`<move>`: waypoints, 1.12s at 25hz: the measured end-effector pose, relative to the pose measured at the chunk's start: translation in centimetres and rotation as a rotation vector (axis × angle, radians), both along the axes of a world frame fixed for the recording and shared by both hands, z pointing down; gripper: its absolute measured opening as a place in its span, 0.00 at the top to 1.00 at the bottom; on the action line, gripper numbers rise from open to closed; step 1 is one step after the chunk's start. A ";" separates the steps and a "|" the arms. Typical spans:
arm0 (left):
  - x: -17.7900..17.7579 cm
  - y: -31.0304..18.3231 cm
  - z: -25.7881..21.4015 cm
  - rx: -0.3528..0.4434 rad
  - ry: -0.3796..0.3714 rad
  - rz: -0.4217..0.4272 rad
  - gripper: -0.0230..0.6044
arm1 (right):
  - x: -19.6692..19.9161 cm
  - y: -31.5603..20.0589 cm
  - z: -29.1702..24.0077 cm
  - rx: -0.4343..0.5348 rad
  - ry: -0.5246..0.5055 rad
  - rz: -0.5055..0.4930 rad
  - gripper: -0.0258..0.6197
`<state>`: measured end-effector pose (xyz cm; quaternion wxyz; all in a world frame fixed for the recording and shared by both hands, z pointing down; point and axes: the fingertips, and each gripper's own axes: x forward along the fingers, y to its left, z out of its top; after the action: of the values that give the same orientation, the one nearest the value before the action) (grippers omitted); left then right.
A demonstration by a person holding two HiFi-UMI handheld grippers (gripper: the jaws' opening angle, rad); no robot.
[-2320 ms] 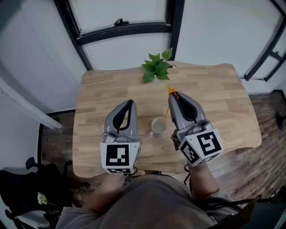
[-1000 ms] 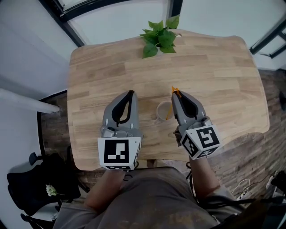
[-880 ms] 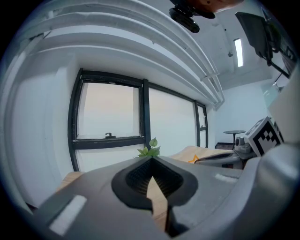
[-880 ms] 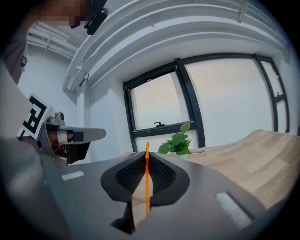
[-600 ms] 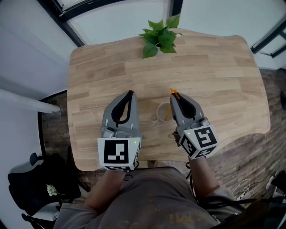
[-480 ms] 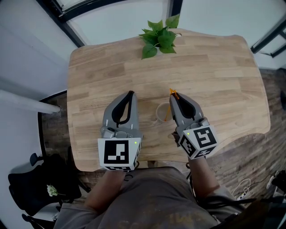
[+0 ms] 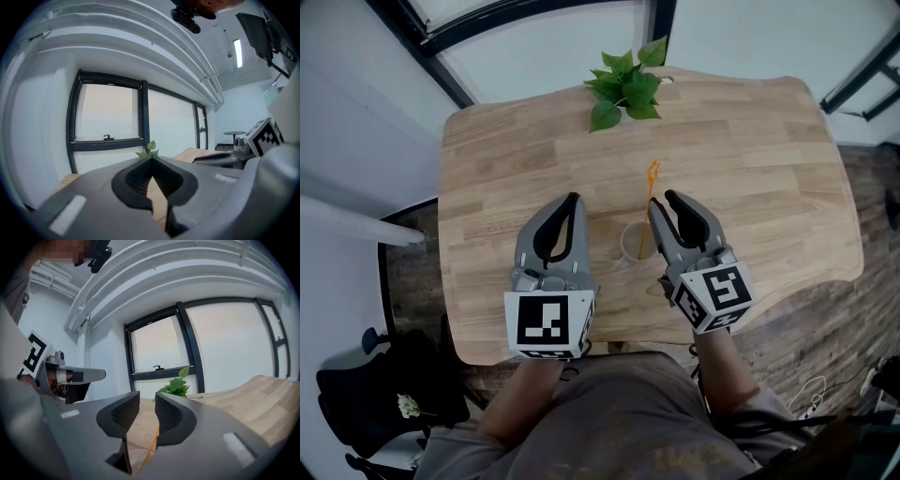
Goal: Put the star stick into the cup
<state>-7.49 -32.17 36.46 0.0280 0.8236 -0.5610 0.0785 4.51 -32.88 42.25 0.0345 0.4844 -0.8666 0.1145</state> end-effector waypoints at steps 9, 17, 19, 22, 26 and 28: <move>0.9 0.2 -3.5 0.083 0.018 0.003 0.96 | 1.2 -0.2 -4.6 0.106 0.021 0.011 0.76; 0.6 1.5 -6.2 0.161 0.016 -0.002 0.96 | 1.0 1.2 -10.2 0.240 0.012 0.014 0.80; 0.4 1.7 -6.7 0.176 0.018 -0.005 0.96 | 1.0 1.6 -11.6 0.272 0.018 0.025 0.82; 0.3 1.9 -7.7 0.202 0.024 -0.007 0.96 | 0.9 2.1 -12.8 0.304 0.042 0.034 0.86; 0.3 2.5 -8.3 0.215 0.027 -0.005 0.96 | 0.8 3.3 -13.5 0.316 0.051 0.034 0.92; 0.4 2.8 -8.3 0.213 0.031 -0.004 0.96 | 0.8 3.8 -13.9 0.323 0.052 0.034 0.92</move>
<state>-7.11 -29.38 28.14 -0.0512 0.8220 -0.5671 0.0057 5.31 -29.05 28.37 -0.0232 0.5013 -0.8641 -0.0382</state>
